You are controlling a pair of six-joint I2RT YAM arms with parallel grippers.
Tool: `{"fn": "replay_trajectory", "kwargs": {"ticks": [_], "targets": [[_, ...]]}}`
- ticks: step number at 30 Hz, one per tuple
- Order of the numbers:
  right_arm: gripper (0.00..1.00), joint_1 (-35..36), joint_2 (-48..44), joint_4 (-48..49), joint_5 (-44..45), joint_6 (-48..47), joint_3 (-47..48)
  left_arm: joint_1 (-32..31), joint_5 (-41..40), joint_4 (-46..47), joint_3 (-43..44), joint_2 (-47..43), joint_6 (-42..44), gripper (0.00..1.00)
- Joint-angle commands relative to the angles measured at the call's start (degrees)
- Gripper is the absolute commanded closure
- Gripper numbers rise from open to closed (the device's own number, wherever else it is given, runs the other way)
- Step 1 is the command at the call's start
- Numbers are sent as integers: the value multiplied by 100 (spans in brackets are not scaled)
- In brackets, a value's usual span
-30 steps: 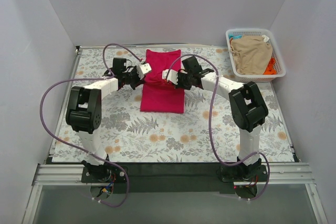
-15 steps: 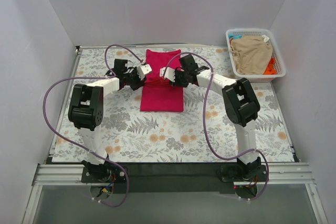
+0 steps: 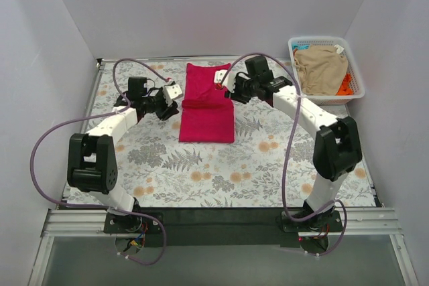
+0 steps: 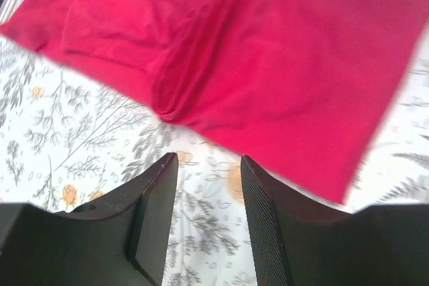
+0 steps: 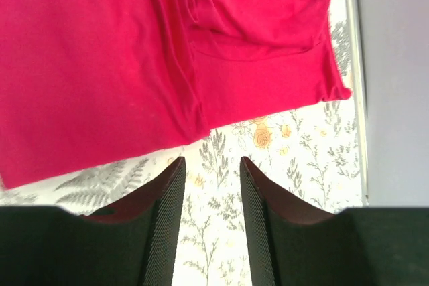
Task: Fold and stack the t-shirts
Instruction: Fold the tshirt
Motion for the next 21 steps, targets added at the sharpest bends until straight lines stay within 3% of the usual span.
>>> {"fn": "replay_trajectory", "kwargs": {"ticks": [1, 5, 9, 14, 21], "targets": [[63, 120, -592, -502, -590, 73, -489, -175, 482, -466, -538, -633, 626, 60], [63, 444, -769, -528, -625, 116, -1175, -334, 464, -485, -1118, -967, 918, 56], [56, 700, -778, -450, -520, 134, -1544, -544, 438, -450, -1627, -1125, 1331, 49], [50, 919, -681, -116, -353, 99, -1914, -729, 332, -353, -1901, -1108, 1586, 46], [51, 1096, -532, 307, -124, 20, -2249, -852, 78, 148, -1998, -898, 1560, 45]]}}
